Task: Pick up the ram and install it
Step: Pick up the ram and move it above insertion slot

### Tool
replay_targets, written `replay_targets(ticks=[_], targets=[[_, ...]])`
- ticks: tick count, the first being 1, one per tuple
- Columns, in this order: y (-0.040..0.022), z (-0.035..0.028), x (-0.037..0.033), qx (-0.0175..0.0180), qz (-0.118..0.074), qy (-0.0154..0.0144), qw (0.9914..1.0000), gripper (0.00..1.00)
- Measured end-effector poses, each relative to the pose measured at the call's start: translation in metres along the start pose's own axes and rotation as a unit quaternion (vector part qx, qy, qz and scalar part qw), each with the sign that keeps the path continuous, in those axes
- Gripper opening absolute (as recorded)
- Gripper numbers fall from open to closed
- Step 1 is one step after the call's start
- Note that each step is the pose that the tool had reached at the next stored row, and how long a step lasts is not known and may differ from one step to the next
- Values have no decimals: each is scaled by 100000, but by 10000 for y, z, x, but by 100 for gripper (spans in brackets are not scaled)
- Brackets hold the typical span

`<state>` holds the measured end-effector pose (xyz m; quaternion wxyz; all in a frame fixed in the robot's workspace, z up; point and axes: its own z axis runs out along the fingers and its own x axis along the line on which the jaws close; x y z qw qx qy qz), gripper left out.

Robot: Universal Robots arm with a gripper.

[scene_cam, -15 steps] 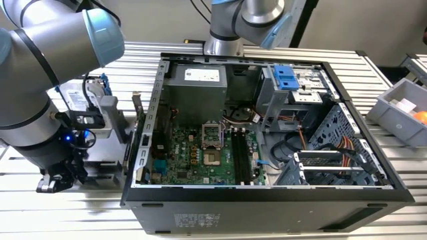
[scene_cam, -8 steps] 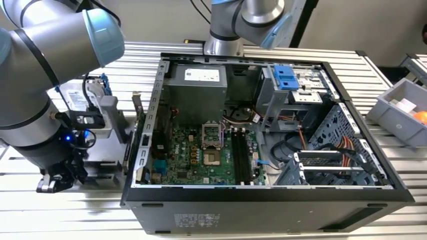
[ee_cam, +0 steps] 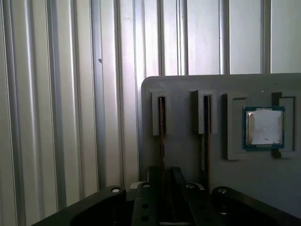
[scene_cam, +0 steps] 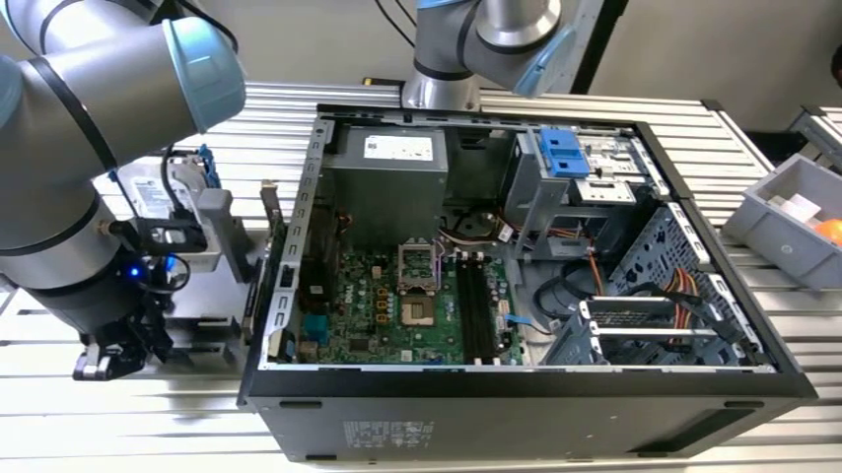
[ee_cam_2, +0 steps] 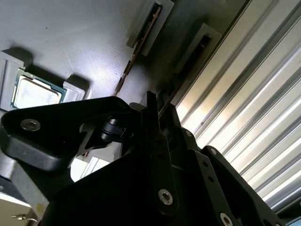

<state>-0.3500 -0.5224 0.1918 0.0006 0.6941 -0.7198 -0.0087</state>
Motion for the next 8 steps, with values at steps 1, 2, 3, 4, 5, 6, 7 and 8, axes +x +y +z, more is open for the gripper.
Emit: replay_targets(ticks=[1,2,3,4,5,6,7,8], targets=[[0,0,0,0,-16,1,100000,100],[0,0,0,1,-20,0,100000,100],[0,0,0,1,-24,0,100000,100],[0,0,0,0,-26,2,100000,100],[0,0,0,1,-28,0,100000,100],[0,0,0,3,-27,-2,100000,100],[0,0,0,0,-27,1,100000,100],[0,0,0,2,-29,1,100000,100]])
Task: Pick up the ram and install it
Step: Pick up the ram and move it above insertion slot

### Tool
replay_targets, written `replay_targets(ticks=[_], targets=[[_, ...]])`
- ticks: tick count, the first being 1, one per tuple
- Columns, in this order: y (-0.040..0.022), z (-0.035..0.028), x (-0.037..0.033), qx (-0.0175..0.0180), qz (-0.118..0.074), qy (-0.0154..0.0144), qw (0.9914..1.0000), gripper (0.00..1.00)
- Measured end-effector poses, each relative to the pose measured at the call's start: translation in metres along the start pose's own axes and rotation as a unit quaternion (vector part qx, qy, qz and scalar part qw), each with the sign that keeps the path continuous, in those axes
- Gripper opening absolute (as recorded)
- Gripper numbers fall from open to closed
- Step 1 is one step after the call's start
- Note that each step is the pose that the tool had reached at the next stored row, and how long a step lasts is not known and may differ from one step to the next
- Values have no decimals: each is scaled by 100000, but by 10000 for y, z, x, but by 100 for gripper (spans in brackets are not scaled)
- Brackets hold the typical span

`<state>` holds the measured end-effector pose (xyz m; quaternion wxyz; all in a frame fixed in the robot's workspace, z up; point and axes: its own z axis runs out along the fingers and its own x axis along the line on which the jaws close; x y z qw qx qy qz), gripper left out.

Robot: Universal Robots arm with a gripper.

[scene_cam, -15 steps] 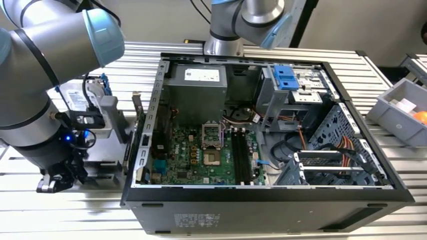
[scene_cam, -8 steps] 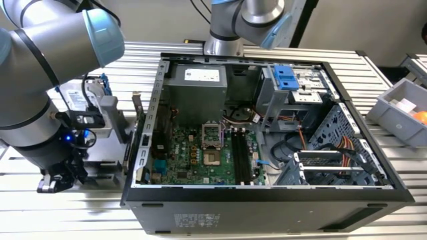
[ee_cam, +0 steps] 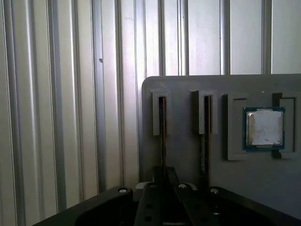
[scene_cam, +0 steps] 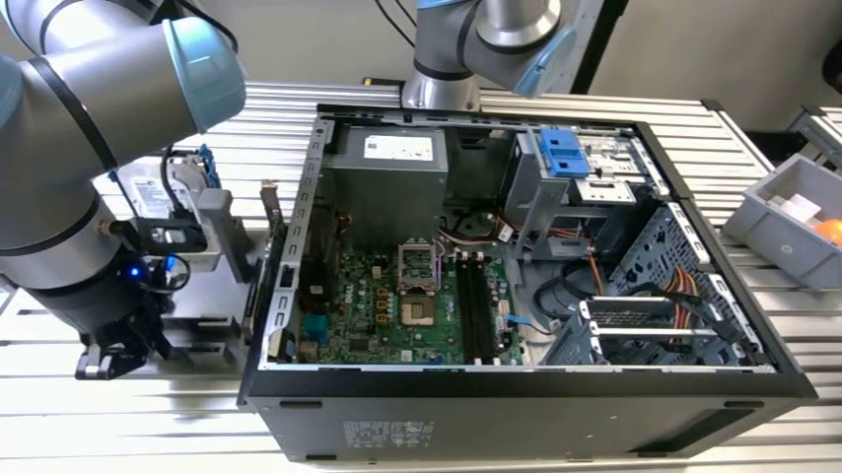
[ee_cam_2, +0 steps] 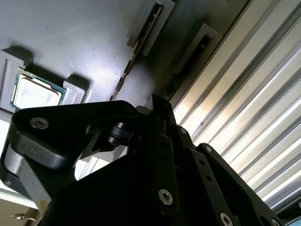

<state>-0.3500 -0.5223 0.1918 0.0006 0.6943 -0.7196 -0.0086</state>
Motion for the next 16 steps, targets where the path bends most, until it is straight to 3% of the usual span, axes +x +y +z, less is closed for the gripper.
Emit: replay_targets(ticks=[6,7,16], targets=[[0,0,0,-1,-7,2,100000,100],[0,0,0,-2,-7,4,100000,0],[0,0,0,0,-18,1,100000,0]])
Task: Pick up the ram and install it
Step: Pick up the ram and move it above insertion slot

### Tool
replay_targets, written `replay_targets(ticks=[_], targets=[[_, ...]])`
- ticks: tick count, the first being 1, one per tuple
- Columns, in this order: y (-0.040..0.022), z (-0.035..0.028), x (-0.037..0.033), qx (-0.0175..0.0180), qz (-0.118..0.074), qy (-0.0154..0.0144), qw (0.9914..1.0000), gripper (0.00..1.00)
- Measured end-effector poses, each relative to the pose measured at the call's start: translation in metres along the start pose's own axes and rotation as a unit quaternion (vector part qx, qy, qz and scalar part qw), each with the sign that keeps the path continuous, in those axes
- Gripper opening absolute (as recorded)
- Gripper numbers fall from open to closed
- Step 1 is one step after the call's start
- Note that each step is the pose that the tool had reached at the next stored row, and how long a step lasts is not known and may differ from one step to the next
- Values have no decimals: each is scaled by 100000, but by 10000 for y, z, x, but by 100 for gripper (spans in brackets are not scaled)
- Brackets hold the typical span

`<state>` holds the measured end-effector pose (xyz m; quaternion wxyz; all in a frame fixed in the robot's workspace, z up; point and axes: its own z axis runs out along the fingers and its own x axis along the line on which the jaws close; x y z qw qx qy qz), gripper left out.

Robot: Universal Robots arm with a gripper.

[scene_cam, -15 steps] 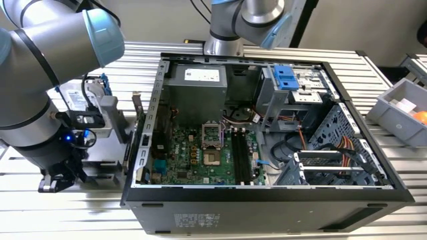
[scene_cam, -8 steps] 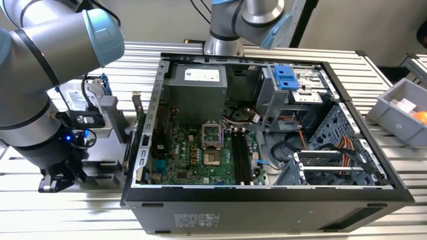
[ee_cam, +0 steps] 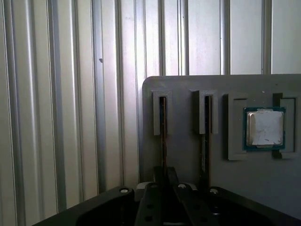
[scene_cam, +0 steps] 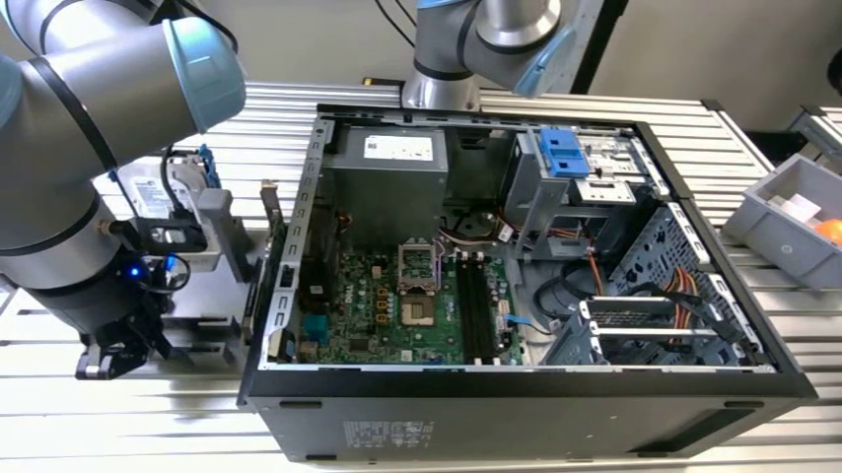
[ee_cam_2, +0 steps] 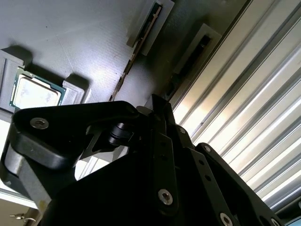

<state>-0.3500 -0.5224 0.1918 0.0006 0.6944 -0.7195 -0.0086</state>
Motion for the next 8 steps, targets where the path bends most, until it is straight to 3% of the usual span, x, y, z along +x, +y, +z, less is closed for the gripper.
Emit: replay_targets(ticks=[8], targets=[[1,-49,-1,-3,0,0,100000,0]])
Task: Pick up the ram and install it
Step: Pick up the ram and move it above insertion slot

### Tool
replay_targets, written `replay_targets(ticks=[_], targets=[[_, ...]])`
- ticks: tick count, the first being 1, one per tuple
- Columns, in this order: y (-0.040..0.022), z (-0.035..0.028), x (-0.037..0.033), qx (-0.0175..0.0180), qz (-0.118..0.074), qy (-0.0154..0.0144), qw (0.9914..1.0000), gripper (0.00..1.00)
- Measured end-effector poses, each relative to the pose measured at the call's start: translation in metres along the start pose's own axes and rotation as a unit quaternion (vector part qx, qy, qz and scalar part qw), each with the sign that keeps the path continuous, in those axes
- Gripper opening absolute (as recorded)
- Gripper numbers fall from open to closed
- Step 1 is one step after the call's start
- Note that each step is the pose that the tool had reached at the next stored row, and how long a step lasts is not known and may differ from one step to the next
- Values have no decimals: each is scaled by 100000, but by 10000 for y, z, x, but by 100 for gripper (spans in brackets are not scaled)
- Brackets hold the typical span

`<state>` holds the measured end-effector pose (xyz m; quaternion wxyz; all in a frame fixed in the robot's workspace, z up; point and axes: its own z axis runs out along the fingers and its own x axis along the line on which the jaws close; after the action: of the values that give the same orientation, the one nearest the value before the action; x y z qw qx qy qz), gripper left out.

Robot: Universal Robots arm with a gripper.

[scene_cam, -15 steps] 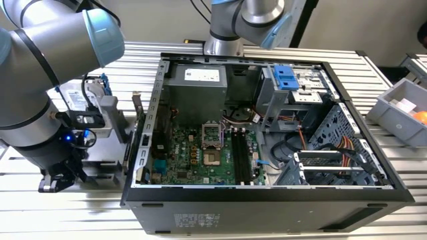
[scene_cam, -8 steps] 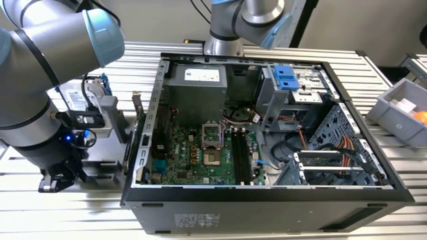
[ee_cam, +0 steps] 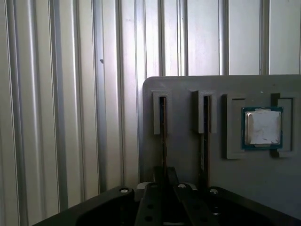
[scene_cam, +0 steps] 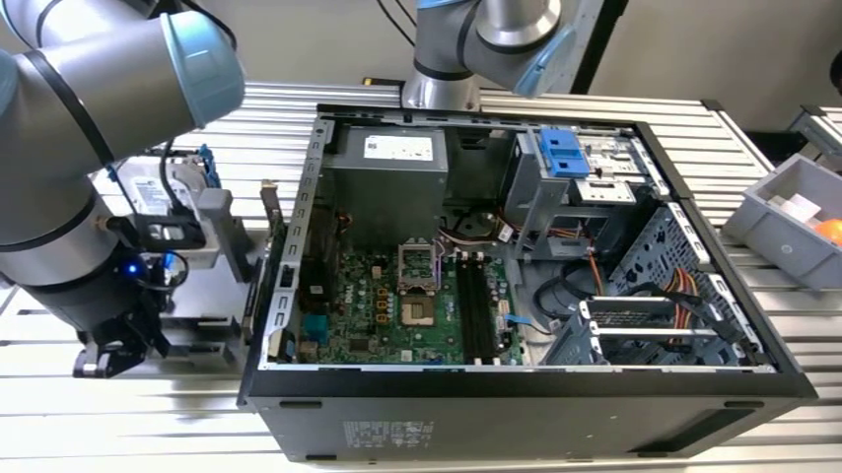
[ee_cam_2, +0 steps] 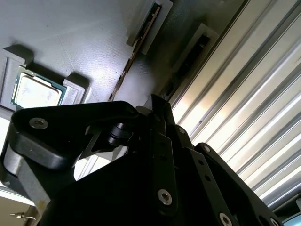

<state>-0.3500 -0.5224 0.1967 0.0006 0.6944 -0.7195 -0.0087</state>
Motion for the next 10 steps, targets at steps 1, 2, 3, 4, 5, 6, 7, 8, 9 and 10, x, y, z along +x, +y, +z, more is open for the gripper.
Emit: replay_targets(ticks=[1,2,3,4,5,6,7,8,9,10], targets=[[0,-10,0,-1,1,3,100000,0],[0,-19,0,2,1,-1,100000,0],[0,-28,0,-2,0,0,100000,0],[1,-36,-1,0,2,-1,100000,0],[1,-43,-1,3,1,-3,100000,0],[1,-50,-1,5,0,-3,100000,0],[1,-56,-1,1,1,-2,100000,0],[1,-63,-1,5,-1,-5,100000,0],[1,-71,-1,2,-2,-1,100000,0],[1,-78,-1,2,-2,-2,100000,0]])
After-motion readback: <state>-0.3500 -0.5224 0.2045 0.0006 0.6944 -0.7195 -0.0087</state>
